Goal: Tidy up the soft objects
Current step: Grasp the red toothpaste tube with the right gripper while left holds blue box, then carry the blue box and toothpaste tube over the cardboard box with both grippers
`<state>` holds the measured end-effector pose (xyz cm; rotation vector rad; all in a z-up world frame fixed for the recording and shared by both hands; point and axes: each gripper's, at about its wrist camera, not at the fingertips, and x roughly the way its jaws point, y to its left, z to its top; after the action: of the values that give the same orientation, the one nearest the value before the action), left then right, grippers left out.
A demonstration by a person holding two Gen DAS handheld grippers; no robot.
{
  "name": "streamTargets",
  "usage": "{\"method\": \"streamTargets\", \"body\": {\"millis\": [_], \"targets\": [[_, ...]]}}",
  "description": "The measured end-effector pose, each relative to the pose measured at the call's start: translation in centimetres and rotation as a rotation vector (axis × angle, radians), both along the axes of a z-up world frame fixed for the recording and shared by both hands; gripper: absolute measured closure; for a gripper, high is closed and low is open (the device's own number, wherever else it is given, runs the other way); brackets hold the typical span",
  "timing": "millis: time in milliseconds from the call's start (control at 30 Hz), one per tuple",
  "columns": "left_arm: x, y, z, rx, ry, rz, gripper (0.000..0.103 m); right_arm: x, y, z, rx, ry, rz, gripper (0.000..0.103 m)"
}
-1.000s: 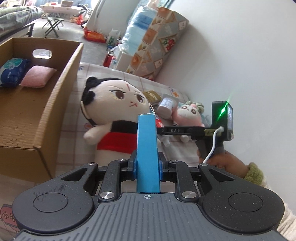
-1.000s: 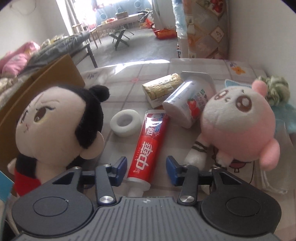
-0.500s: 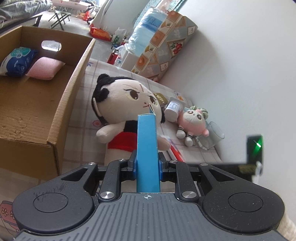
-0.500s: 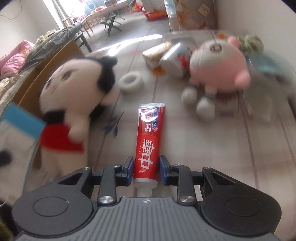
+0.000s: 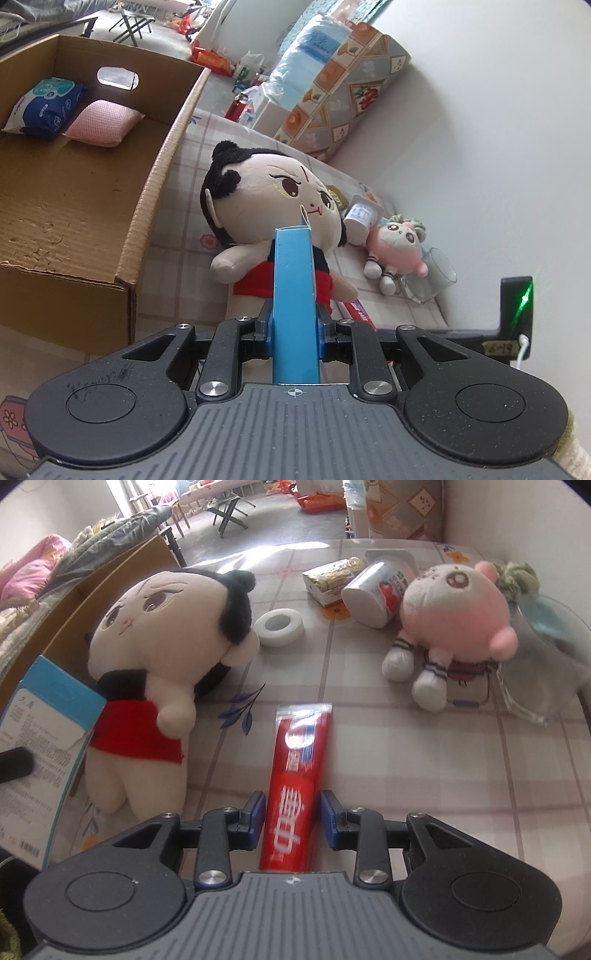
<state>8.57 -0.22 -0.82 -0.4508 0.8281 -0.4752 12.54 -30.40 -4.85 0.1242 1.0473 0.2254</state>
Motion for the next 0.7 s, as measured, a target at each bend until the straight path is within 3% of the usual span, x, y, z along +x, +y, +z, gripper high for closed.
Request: {"method": "streamTargets", "body": {"millis": [267, 700], "targets": [[0.0, 0.0, 0.0, -0.001, 0.0, 0.004, 0.084, 0.5, -0.2, -0.1, 0.01, -0.037, 0.01, 0.069], [-0.4, 0.5, 0.1, -0.01, -0.003, 0.026, 0.084, -3.5, -6.3, -1.7, 0.494, -0.103, -0.216, 0.071]]}}
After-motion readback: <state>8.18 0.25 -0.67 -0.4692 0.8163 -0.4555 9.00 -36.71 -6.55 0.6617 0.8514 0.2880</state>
